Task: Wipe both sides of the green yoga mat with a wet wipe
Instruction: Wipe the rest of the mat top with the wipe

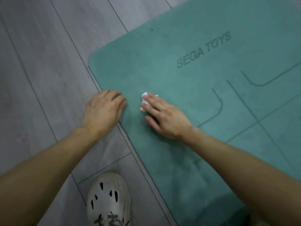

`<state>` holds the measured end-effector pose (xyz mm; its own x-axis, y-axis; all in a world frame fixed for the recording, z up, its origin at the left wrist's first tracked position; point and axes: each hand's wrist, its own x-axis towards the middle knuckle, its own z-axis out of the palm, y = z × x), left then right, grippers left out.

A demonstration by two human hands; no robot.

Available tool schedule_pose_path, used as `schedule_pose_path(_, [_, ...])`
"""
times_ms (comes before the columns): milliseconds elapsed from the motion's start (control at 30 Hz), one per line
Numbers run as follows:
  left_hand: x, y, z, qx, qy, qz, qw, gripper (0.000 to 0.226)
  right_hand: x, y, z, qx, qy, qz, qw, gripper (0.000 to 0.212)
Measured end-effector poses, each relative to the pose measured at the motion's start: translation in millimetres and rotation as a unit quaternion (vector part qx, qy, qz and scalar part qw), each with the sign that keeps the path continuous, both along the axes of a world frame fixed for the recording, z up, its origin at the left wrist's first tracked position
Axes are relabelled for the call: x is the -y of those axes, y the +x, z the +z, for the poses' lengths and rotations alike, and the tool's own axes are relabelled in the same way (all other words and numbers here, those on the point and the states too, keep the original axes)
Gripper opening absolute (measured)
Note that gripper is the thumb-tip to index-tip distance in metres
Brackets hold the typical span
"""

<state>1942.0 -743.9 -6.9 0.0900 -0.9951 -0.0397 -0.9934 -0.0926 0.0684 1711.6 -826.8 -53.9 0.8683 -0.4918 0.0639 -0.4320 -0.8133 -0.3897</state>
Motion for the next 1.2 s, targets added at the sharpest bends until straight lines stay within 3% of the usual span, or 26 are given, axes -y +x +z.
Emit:
schedule_pose_path(133, [-9.3,-17.5,5.1,0.012,0.077,-0.064,0.995,0.059,79.3,-45.0,-0.1,-0.040,-0.014,-0.284,0.958,0.056])
schedule_pose_path(200, [-14.4,-25.8,8.4,0.014,0.099,-0.068,0.993,0.072,65.4,-25.9,-1.6,-0.032,-0.013,-0.313,0.949,0.063])
schedule_pose_path(233, [-16.4,-29.0,9.8,0.013,0.111,-0.064,0.992,0.078,45.3,-11.1,-4.1,-0.023,-0.005,-0.267,0.963,0.065])
schedule_pose_path(300, [-16.8,-34.7,10.2,0.008,0.139,-0.054,0.989,0.093,-2.9,5.1,-5.9,-0.039,-0.003,-0.065,0.997,0.067])
schedule_pose_path(367, [-15.7,-40.8,11.1,0.000,0.164,-0.037,0.986,0.108,-9.9,-11.3,-5.0,-0.076,-0.042,0.050,0.995,0.065])
schedule_pose_path(400, [-16.3,-44.6,12.3,-0.003,0.177,-0.029,0.984,0.114,6.1,-26.3,-6.1,-0.078,-0.058,0.024,0.995,0.062])
schedule_pose_path(467, [-18.1,-49.6,13.1,-0.006,0.197,-0.016,0.980,0.128,47.8,-61.6,-6.9,-0.092,-0.063,-0.133,0.985,0.060])
schedule_pose_path(533, [-20.0,-52.4,12.0,-0.007,0.219,-0.015,0.976,0.142,74.6,-87.5,-0.7,-0.109,-0.032,-0.305,0.946,0.064])
schedule_pose_path(600, [-20.0,-57.5,10.9,0.002,0.238,-0.006,0.971,0.153,52.3,-73.8,2.7,-0.080,-0.012,-0.355,0.931,0.068])
schedule_pose_path(633, [-19.2,-60.4,11.0,0.008,0.246,-0.001,0.969,0.156,25.8,-58.9,0.3,-0.060,-0.004,-0.304,0.951,0.068])
schedule_pose_path(700, [-17.1,-65.8,11.3,0.017,0.249,0.003,0.968,0.159,-39.3,-38.6,-3.3,-0.036,0.012,-0.084,0.996,0.069])
schedule_pose_path(767, [-14.3,-70.9,13.8,0.027,0.253,0.005,0.967,0.158,-69.5,-49.1,-2.6,-0.052,-0.006,0.072,0.996,0.067])
schedule_pose_path(833, [-12.5,-75.0,18.4,0.036,0.262,0.005,0.964,0.157,-40.0,-78.2,-6.4,-0.048,-0.033,0.038,0.998,0.060])
schedule_pose_path(900, [-14.0,-79.5,22.6,0.049,0.253,0.007,0.966,0.150,3.2,-109.5,-8.2,-0.065,-0.048,-0.123,0.989,0.056])
schedule_pose_path(967, [-18.3,-84.6,23.4,0.051,0.230,0.006,0.972,0.138,23.8,-118.3,-3.8,-0.060,-0.018,-0.295,0.953,0.056])
schedule_pose_path(1000, [-20.8,-87.4,22.6,0.044,0.221,0.012,0.974,0.133,17.7,-106.4,-2.3,-0.044,0.001,-0.335,0.941,0.058])
schedule_pose_path(1067, [-24.0,-92.8,21.0,0.024,0.219,0.032,0.975,0.129,-21.5,-72.2,-6.8,-0.014,0.029,-0.263,0.964,0.061])
schedule_pose_path(1133, [-24.9,-94.5,19.1,0.019,0.225,0.043,0.973,0.129,-71.4,-50.9,-10.1,-0.014,0.029,-0.050,0.998,0.062])
schedule_pose_path(1200, [-27.3,-94.0,17.5,0.015,0.226,0.047,0.973,0.128,-85.3,-58.7,-12.9,-0.023,0.008,0.053,0.998,0.060])
